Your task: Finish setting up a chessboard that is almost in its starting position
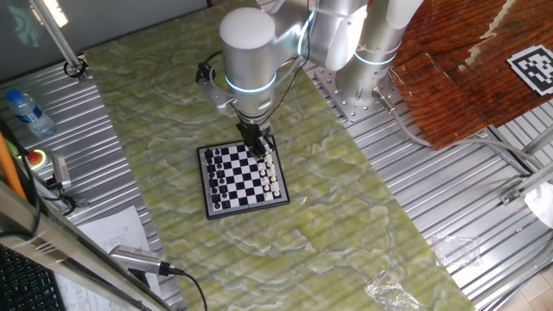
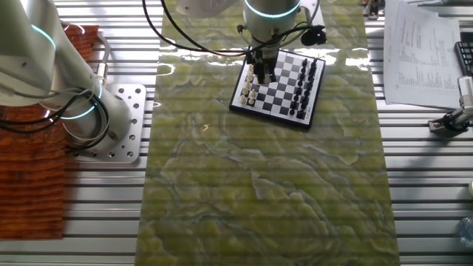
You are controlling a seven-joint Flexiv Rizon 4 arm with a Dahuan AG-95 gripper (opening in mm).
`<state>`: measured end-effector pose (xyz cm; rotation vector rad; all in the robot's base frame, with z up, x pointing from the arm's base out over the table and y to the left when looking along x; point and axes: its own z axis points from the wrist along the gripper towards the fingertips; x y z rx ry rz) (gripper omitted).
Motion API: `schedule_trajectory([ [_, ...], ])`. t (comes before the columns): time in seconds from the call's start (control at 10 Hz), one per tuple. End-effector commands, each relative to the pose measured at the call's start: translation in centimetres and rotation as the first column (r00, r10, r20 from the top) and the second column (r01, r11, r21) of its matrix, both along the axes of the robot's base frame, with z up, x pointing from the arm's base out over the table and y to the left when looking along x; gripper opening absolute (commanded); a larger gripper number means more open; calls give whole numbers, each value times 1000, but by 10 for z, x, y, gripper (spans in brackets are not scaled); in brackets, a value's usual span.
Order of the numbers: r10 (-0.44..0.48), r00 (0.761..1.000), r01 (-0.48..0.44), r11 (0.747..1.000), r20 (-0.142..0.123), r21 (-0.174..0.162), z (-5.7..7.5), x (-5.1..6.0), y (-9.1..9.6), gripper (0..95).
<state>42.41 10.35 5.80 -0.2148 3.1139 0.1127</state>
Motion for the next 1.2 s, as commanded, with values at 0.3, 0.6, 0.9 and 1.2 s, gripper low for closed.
schedule_trajectory([
  [0.3, 0, 1000, 0, 1000, -1, 8, -5, 2, -1, 0],
  [0.6, -2, 1000, 2, 999, -5, 43, -8, 2, -4, 0],
  [0.9, -1, 1000, 2, 998, -7, 62, -12, 2, -4, 0],
  [1.2, -2, 1000, 2, 998, -11, 64, -14, 0, -4, 0],
])
